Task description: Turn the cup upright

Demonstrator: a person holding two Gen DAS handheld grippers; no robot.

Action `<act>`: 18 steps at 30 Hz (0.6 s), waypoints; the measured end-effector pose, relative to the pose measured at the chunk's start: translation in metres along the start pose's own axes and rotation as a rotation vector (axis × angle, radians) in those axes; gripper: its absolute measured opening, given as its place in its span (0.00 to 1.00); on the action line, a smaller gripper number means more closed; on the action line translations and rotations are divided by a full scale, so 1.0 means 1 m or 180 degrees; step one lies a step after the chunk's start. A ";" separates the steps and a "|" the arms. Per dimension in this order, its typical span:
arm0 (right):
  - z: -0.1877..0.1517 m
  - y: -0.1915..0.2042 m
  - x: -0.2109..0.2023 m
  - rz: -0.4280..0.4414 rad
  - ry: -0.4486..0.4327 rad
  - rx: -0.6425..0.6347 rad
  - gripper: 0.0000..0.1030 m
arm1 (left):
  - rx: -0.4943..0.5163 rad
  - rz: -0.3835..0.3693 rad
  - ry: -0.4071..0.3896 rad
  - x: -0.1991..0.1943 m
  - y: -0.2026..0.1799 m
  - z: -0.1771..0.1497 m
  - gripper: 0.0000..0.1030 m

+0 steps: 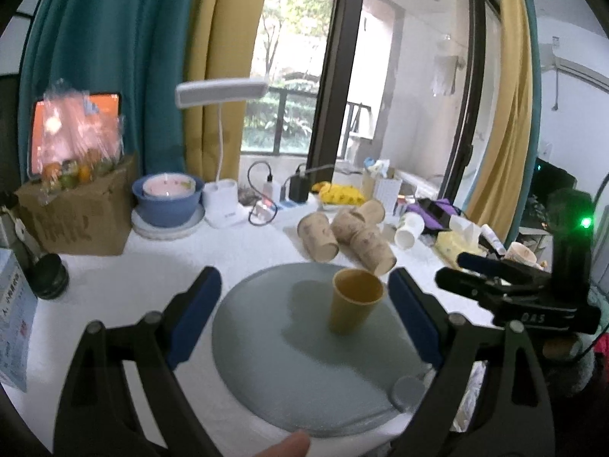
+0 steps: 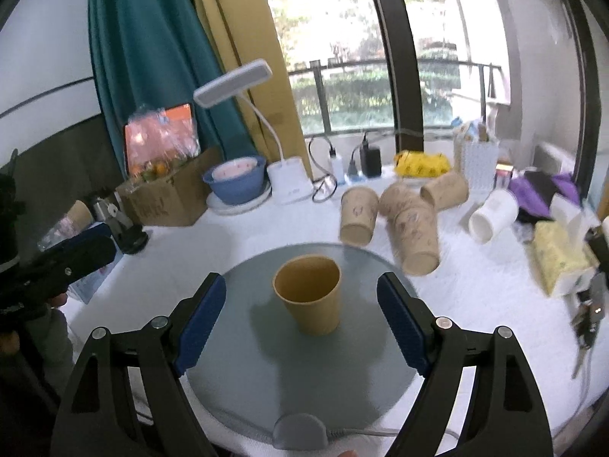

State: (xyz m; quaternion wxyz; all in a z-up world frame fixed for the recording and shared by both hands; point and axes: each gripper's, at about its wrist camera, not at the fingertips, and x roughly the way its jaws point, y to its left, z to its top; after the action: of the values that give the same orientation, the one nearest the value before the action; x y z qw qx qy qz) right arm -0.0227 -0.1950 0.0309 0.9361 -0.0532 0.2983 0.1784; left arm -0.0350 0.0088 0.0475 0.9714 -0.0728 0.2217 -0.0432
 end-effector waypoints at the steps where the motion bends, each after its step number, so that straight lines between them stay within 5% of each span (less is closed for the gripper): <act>1: 0.002 0.001 -0.005 -0.0016 -0.0036 -0.0016 0.82 | 0.0020 0.0045 -0.0041 -0.003 -0.003 0.002 0.88; 9: 0.012 0.008 -0.046 -0.0079 -0.0287 -0.0055 0.82 | 0.0097 -0.0034 -0.0391 -0.042 -0.022 0.014 0.88; 18: 0.019 0.013 -0.077 -0.0384 -0.0416 -0.0083 0.82 | 0.0237 0.0348 -0.0662 -0.066 -0.039 0.023 0.88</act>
State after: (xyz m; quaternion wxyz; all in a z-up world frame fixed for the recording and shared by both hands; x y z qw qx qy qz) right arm -0.0756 -0.2026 0.0913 0.9619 -0.0715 0.2305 0.1287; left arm -0.0862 -0.0187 0.1025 0.9921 -0.0286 0.1217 0.0095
